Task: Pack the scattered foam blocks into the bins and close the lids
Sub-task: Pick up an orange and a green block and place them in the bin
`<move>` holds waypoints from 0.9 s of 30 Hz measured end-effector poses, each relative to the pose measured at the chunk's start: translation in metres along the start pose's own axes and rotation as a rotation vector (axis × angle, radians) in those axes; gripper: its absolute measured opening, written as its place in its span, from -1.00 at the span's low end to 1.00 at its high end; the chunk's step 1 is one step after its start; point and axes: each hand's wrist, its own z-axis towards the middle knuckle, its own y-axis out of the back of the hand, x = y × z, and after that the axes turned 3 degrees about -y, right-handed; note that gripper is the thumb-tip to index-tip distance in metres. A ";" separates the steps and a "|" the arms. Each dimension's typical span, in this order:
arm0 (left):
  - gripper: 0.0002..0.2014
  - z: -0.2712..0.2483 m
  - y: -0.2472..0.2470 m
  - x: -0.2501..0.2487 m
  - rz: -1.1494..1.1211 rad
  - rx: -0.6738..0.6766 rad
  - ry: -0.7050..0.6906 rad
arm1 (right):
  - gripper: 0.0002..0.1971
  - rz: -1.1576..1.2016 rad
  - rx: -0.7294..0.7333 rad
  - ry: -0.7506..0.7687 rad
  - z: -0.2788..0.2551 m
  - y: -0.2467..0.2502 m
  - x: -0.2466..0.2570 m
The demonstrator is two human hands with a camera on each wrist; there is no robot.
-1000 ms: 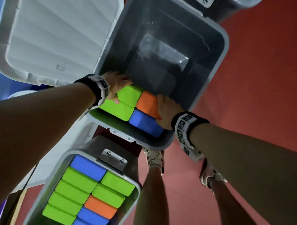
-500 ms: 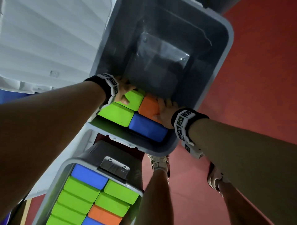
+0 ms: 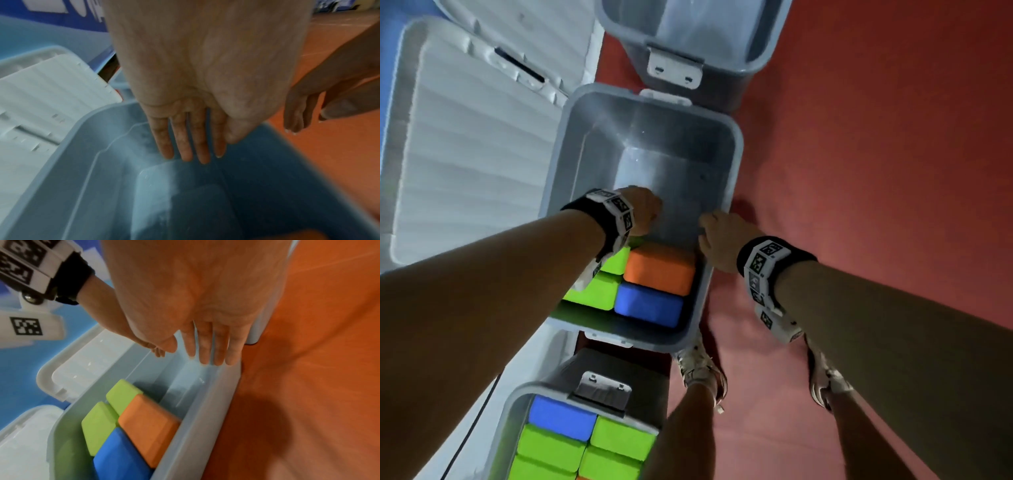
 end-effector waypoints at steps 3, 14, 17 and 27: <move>-0.81 0.010 0.069 -0.066 0.112 0.048 -0.065 | -0.69 0.019 0.007 -0.094 -0.044 0.035 -0.059; -0.73 0.079 0.256 -0.418 0.161 -0.029 -0.292 | -0.71 0.270 -0.138 -0.451 -0.268 0.063 -0.354; -0.73 0.093 0.292 -0.548 0.211 0.001 -0.384 | -0.71 0.364 -0.175 -0.559 -0.349 0.046 -0.453; -0.65 0.127 0.398 -0.942 0.557 -0.093 -0.661 | -0.66 0.609 -0.416 -0.934 -0.599 -0.009 -0.709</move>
